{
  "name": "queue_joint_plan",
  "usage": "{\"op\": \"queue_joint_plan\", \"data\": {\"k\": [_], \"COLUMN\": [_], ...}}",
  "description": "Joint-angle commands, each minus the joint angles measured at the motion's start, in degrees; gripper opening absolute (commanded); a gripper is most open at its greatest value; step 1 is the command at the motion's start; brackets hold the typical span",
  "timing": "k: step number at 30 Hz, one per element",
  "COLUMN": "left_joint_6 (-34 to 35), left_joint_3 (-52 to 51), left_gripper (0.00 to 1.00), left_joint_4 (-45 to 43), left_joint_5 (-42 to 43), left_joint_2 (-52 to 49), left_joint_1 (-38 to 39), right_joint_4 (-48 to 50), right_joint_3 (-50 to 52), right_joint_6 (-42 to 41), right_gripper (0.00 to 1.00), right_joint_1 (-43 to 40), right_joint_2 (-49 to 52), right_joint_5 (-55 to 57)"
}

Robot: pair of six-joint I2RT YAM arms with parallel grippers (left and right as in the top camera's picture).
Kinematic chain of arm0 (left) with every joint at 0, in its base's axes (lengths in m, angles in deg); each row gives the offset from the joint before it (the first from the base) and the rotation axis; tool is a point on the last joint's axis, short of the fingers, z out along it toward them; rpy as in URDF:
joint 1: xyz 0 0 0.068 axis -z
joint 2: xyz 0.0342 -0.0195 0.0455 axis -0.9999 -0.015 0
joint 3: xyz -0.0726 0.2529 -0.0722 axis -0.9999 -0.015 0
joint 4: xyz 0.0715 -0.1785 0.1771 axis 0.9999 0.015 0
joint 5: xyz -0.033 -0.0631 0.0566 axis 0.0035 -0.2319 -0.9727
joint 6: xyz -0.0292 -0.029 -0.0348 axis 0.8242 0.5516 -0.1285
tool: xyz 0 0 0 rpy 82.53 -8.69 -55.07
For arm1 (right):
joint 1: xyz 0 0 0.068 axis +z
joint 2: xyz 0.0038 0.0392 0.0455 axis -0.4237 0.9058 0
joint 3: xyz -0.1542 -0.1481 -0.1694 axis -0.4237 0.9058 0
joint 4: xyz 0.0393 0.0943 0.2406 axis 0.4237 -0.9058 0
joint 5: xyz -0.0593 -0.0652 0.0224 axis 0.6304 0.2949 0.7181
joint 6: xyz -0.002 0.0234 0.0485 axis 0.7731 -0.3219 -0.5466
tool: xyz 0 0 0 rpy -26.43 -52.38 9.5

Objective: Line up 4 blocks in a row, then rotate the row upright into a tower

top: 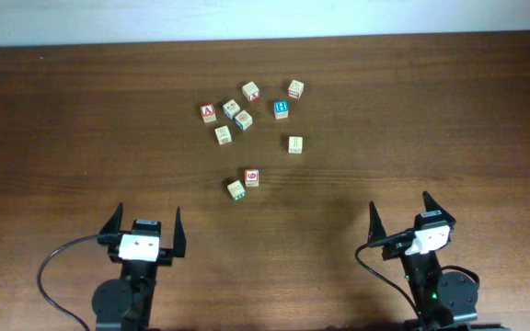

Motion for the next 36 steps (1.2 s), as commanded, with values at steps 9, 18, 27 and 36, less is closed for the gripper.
{"op": "queue_joint_plan", "data": {"k": [9, 18, 27, 36], "left_joint_6": [0.96, 0.96, 0.92, 0.92], "left_joint_3": [46.34, 79.60, 80.70, 80.70], "left_gripper": [0.99, 0.99, 0.99, 0.99], "left_joint_4": [17.79, 38.58, 43.60, 43.60], "left_joint_5": [10.49, 14.38, 13.29, 13.29], "left_joint_2": [-49.46, -76.87, -82.09, -82.09], "left_joint_1": [-0.31, -0.28, -0.28, -0.28], "right_joint_4": [-7.78, -39.78, -47.10, -40.92], "right_joint_3": [-33.81, -80.78, -100.28, -100.28], "right_joint_6": [-0.04, -0.09, -1.16, -17.68], "right_gripper": [0.98, 0.98, 0.98, 0.71], "right_joint_1": [0.26, 0.33, 8.90, 15.37], "right_joint_2": [33.18, 77.94, 108.54, 123.43], "right_joint_5": [-4.92, -19.74, -19.26, 1.25]}}
